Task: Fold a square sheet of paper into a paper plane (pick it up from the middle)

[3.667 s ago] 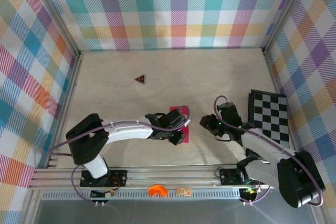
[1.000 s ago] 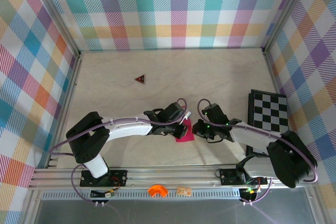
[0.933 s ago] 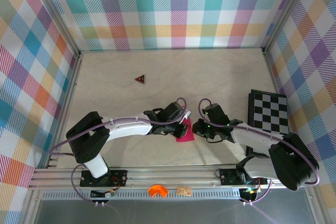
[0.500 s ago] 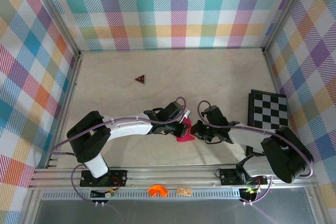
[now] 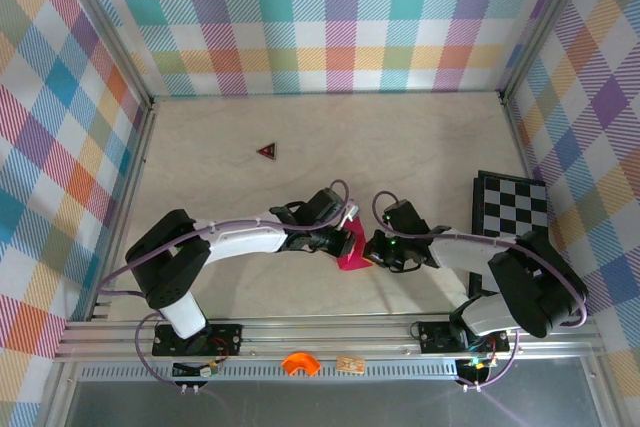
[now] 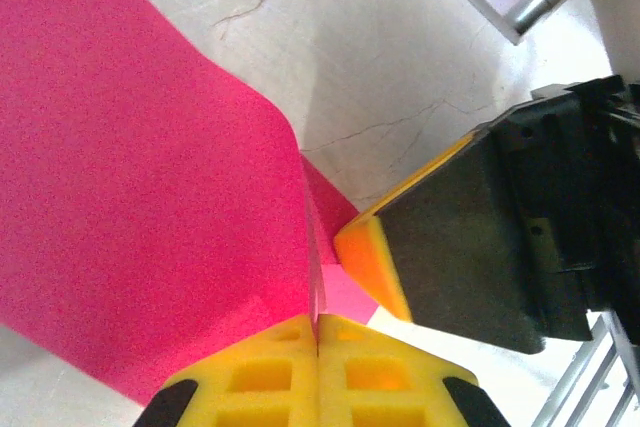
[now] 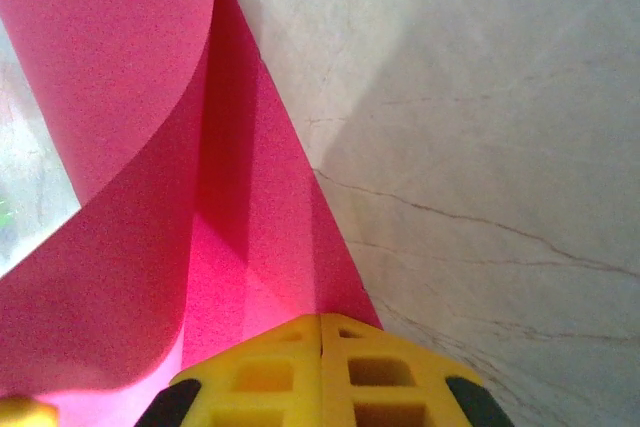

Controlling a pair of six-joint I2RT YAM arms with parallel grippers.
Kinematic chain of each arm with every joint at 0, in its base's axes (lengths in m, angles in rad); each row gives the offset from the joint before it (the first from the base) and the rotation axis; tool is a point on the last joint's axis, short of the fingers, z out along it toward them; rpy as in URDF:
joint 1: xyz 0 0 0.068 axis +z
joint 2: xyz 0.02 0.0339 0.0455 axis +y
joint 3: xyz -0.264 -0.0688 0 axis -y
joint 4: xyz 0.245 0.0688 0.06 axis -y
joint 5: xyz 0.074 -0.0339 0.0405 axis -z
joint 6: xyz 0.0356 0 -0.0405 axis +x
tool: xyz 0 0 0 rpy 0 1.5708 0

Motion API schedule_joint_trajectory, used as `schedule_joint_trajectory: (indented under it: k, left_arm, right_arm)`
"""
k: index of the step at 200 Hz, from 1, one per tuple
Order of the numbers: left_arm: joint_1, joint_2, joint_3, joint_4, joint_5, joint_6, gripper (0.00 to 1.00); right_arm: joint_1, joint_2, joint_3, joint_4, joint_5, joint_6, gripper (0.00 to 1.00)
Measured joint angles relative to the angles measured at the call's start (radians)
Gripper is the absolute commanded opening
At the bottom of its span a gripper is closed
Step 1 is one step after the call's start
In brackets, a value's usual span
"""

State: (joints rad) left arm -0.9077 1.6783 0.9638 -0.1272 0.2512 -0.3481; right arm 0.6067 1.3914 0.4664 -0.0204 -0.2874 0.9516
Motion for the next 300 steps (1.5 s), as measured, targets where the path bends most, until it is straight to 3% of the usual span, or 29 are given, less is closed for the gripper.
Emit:
schedule_joint_trajectory:
  k: [138,300]
  left_arm:
    - [0.063,0.066,0.0,-0.03,0.039,0.023,0.01]
    - [0.062,0.082,0.0,-0.039,-0.028,0.022,0.01]
  right_arm:
    - [0.0,-0.001,0.011,-0.027,0.003,-0.007,0.04]
    - [0.0,-0.001,0.013,-0.033,0.003,-0.01,0.04]
